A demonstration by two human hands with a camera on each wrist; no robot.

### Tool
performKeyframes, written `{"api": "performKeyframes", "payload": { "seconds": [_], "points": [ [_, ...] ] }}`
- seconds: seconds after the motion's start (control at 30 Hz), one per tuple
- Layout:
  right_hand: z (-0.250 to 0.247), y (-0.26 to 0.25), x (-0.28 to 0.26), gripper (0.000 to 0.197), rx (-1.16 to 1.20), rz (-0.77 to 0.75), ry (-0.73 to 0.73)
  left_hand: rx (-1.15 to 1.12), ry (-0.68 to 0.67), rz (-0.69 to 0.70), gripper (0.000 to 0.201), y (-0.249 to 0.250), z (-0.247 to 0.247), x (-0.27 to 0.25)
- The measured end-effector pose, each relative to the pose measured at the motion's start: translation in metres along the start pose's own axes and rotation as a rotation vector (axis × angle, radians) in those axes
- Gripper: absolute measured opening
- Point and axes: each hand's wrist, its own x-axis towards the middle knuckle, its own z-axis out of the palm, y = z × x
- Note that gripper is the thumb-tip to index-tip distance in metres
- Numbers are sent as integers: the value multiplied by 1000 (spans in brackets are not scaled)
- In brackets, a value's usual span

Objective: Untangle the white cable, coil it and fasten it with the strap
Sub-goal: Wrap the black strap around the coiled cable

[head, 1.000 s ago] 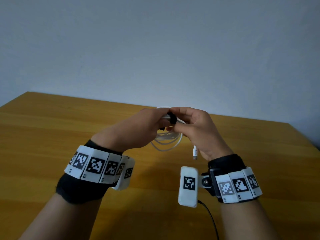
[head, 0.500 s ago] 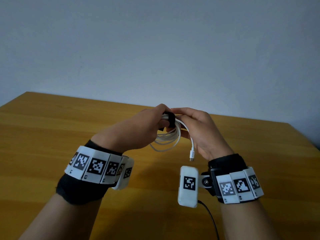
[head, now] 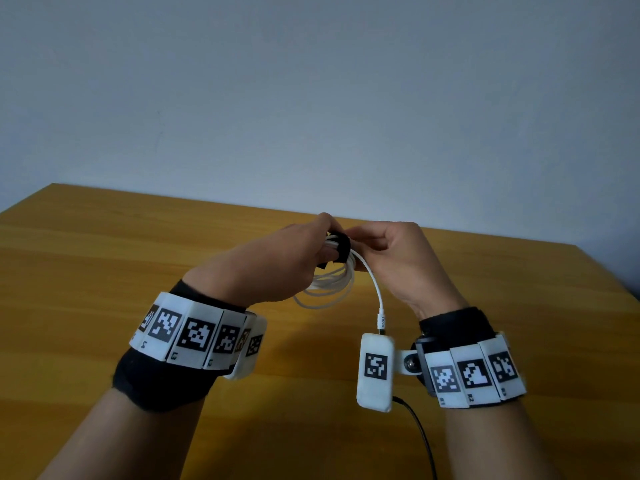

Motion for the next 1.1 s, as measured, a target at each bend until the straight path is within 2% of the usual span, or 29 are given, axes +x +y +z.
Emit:
{"api": "performKeyframes", "payload": {
  "seconds": [0.07,0.2,0.53,0.77,0.93,1.1],
  "points": [
    [-1,3,1,9,-89,-23,0,-2,-8,-6,20,-1,0,0],
    [-4,1,0,20,-201,-44,6,-8,-7,-12,18,-2,1,0],
    [-3,-3,-3,15,-38,4,-104,-4,10,-7,20,2,-1,-1],
    [-3,-3,-2,23,10,43,-171,45,11,8,27,-1,0,1],
    [-3,-6,-3,19,57,104,-148,25,14,21,29,1,-1,0],
    [-5,-7,-5,18,81,93,-137,41,32,35,35,-2,1,0]
  ]
}}
